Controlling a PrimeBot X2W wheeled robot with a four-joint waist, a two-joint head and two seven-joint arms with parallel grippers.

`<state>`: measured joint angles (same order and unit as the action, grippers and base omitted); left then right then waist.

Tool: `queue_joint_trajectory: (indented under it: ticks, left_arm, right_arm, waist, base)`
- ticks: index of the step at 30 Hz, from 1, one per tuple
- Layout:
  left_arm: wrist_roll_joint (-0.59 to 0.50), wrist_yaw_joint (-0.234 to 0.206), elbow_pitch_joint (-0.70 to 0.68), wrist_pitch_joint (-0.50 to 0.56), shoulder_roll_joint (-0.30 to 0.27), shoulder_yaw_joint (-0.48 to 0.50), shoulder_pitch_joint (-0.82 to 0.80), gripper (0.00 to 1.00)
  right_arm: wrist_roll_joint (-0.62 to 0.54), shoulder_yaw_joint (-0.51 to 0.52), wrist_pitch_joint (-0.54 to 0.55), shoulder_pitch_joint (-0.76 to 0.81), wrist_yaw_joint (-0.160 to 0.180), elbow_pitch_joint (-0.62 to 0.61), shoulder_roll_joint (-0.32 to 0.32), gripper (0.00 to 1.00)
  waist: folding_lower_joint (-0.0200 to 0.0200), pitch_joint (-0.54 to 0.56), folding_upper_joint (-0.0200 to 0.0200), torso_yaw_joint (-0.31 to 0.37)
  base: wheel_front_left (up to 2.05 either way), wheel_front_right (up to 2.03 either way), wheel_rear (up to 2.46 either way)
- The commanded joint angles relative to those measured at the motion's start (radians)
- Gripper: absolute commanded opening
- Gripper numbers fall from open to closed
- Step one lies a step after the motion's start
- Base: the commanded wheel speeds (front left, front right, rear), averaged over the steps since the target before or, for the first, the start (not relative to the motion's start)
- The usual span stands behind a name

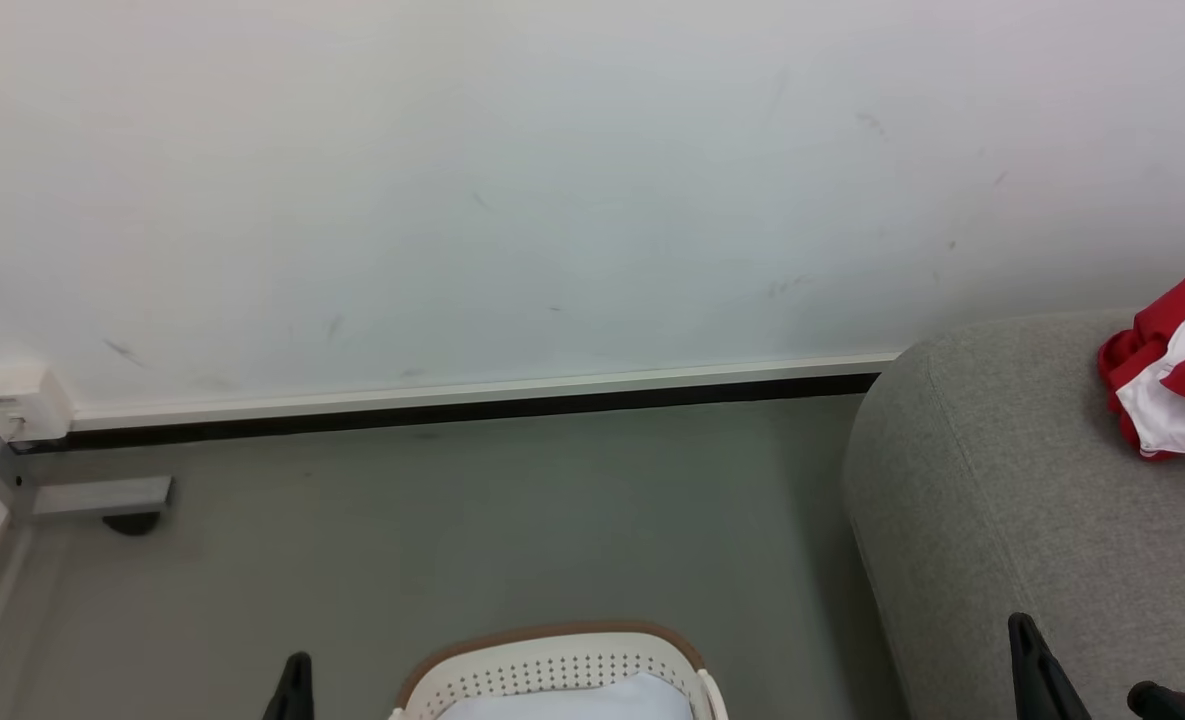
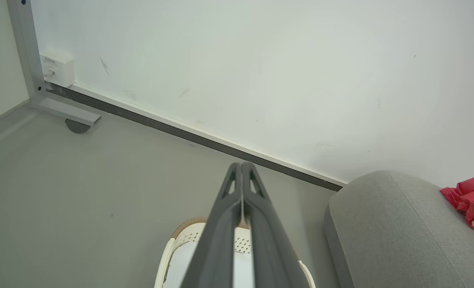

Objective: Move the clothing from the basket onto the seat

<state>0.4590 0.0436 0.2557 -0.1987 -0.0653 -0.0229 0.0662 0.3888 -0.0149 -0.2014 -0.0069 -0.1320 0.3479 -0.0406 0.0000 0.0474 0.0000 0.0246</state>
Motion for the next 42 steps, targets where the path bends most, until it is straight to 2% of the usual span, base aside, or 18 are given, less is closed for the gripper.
queue_joint_trajectory:
  ticks: [1, 22, 42]
  left_arm:
    - [0.048, 0.005, -0.015, 0.011, -0.002, 0.010, -0.029, 0.00]
    - [0.360, 0.029, -0.016, 0.094, 0.002, 0.045, -0.072, 0.00]
    - [0.598, 0.048, -0.015, 0.161, 0.005, 0.073, -0.106, 0.00]
  right_arm:
    - [0.053, 0.009, 0.012, -0.028, 0.000, -0.024, -0.007, 0.00]
    - [0.382, 0.043, 0.097, -0.052, 0.001, -0.049, -0.009, 0.00]
    - [0.634, 0.070, 0.163, -0.068, 0.001, -0.066, -0.010, 0.00]
  waist:
    - [0.0000, -0.001, 0.0000, -0.001]
    - [0.0000, -0.010, 0.0000, -0.005]
    - [0.0000, -0.019, 0.0000, -0.009]
  base:
    - [0.00, 0.00, 0.00]
    - [0.00, 0.00, 0.00]
    - [0.00, 0.00, 0.00]
